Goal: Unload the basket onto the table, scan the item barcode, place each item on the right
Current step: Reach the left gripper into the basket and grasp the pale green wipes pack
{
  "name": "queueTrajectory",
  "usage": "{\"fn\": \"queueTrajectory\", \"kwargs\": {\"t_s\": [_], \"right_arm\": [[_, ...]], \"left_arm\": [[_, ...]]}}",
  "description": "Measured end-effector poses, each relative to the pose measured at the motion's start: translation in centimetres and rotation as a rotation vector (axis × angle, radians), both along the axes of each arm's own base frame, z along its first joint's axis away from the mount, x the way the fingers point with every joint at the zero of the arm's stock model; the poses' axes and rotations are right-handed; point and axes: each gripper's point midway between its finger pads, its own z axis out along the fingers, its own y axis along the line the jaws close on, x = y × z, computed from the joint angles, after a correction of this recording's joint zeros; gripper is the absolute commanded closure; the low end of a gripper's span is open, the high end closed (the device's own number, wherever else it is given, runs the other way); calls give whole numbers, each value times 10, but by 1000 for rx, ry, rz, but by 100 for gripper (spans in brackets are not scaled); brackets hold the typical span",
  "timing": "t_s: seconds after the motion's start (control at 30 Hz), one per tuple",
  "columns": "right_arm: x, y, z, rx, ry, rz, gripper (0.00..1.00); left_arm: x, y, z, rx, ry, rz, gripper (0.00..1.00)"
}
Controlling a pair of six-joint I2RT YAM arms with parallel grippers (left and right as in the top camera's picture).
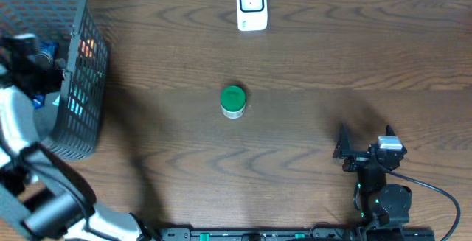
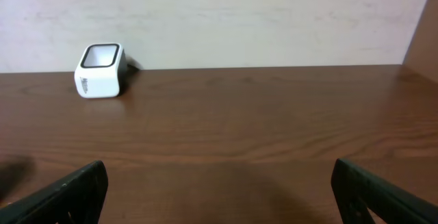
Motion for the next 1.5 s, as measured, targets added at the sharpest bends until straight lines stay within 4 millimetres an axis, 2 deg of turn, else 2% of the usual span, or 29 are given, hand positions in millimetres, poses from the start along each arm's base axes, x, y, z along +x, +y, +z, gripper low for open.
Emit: {"fn": "queueTrajectory", "kwargs": {"t_s": [0.1, 0.3, 0.4, 0.43, 0.5, 0.57, 0.6, 0.63, 0.67, 0.8, 0.93, 0.97, 1.0, 1.03, 1.07, 1.23, 1.3, 1.4, 1.43, 1.47, 1.5], "right_arm": [[0, 0, 0, 0, 0, 0, 1], [0, 0, 0, 0, 0, 0, 1], [0, 0, 0, 0, 0, 0, 1], [0, 0, 0, 0, 0, 0, 1], [0, 0, 0, 0, 0, 0, 1], [0, 0, 0, 0, 0, 0, 1], [0, 0, 0, 0, 0, 0, 1], [0, 0, 0, 0, 0, 0, 1], [0, 0, 0, 0, 0, 1, 1], [0, 0, 0, 0, 0, 1, 1], [0, 0, 0, 0, 0, 0, 1], [0, 0, 0, 0, 0, 1, 1], [0, 0, 0, 0, 0, 0, 1], [0, 0, 0, 0, 0, 0, 1], [0, 0, 0, 0, 0, 0, 1], [0, 0, 0, 0, 0, 0, 1], [0, 0, 0, 0, 0, 0, 1], [0, 0, 0, 0, 0, 0, 1], [0, 0, 0, 0, 0, 0, 1], [0, 0, 0, 0, 0, 0, 1], [0, 0, 0, 0, 0, 1, 1]], "left_arm": [[7, -1, -33, 25, 57, -63, 2], [18, 11, -49, 71, 43, -82, 2], [22, 15, -68, 76, 53, -92, 2], [23, 16, -74, 73, 58, -94, 6], [27, 14, -84, 55, 50, -106, 27], [29, 12, -85, 45, 44, -110, 54], [30, 11, -85, 41, 41, -116, 75], [30, 10, -86, 40, 39, -122, 86], [31, 10, -86, 38, 38, -124, 92], [30, 10, -84, 37, 45, -126, 93], [19, 5, -83, 11, 91, -119, 92], [15, 4, -83, 4, 104, -116, 70], [12, 4, -82, -2, 113, -113, 33], [9, 3, -82, -8, 122, -109, 22], [5, 4, -82, -14, 135, -103, 17], [-13, 9, -87, -48, 180, -65, 14], [-17, 9, -87, -58, 191, -60, 9], [-23, 6, -88, -75, 212, -58, 9], [-25, 4, -89, -83, 221, -58, 17], [-27, 3, -89, -91, 230, -59, 31], [-29, 1, -90, -98, 238, -65, 37]]}}
